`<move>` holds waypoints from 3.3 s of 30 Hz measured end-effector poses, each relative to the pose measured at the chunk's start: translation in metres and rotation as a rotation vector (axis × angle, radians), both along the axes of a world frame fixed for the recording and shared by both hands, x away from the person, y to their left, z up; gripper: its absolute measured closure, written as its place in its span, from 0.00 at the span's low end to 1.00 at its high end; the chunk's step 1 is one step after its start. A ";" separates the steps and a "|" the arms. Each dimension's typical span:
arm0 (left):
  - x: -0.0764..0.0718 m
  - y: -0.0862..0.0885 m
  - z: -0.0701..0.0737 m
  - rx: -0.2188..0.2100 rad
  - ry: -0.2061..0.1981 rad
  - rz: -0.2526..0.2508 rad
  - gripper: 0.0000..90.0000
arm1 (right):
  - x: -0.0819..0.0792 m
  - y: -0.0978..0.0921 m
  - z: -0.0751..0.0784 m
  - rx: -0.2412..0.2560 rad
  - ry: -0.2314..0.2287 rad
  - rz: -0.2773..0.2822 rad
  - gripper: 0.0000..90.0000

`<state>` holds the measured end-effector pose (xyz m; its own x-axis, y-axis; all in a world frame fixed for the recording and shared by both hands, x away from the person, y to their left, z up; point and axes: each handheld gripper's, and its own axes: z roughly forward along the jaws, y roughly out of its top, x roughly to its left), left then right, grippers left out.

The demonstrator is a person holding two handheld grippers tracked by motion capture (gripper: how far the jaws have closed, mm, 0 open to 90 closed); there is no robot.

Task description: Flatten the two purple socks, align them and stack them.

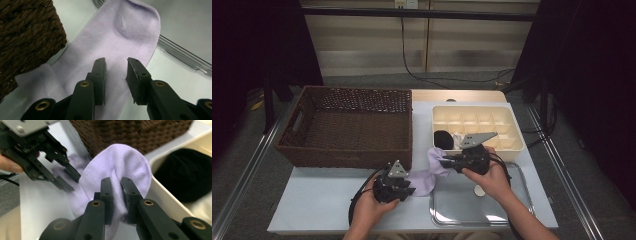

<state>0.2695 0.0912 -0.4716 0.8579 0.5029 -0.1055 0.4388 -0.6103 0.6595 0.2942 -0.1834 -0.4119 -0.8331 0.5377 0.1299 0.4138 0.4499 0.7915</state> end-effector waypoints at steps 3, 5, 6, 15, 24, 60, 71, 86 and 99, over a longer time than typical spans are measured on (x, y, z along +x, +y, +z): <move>0.000 0.000 0.000 -0.007 0.000 0.003 0.76 | 0.001 0.013 0.000 -0.004 -0.003 0.023 0.90; 0.000 0.001 0.001 0.001 0.000 0.005 0.75 | 0.002 0.023 -0.005 -0.004 0.005 0.037 0.90; 0.000 0.001 0.001 0.003 -0.002 0.003 0.75 | 0.003 0.027 -0.008 -0.004 0.011 0.040 0.90; 0.000 0.004 0.003 -0.004 -0.003 0.021 0.73 | 0.004 0.046 -0.023 -0.021 0.027 0.067 0.90; 0.000 0.007 0.006 -0.041 -0.005 0.033 0.68 | 0.004 0.052 -0.037 -0.029 0.049 0.069 0.90; 0.000 -0.003 0.008 0.010 -0.047 -0.015 0.96 | 0.012 0.051 -0.044 -0.001 0.126 0.023 0.93; -0.001 -0.003 0.009 0.016 -0.052 -0.001 0.97 | -0.005 0.037 -0.042 0.037 0.085 0.063 0.92; -0.003 -0.005 0.006 0.025 -0.005 -0.019 0.97 | -0.022 0.023 -0.054 0.002 0.094 0.098 0.98; 0.002 0.005 0.009 -0.041 0.024 0.041 0.87 | -0.027 0.015 -0.064 0.003 0.111 0.099 0.98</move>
<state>0.2719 0.0959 -0.4624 0.8337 0.5324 -0.1466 0.4787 -0.5643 0.6726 0.2674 -0.1681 -0.4759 -0.8622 0.4533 0.2260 0.4529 0.4903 0.7447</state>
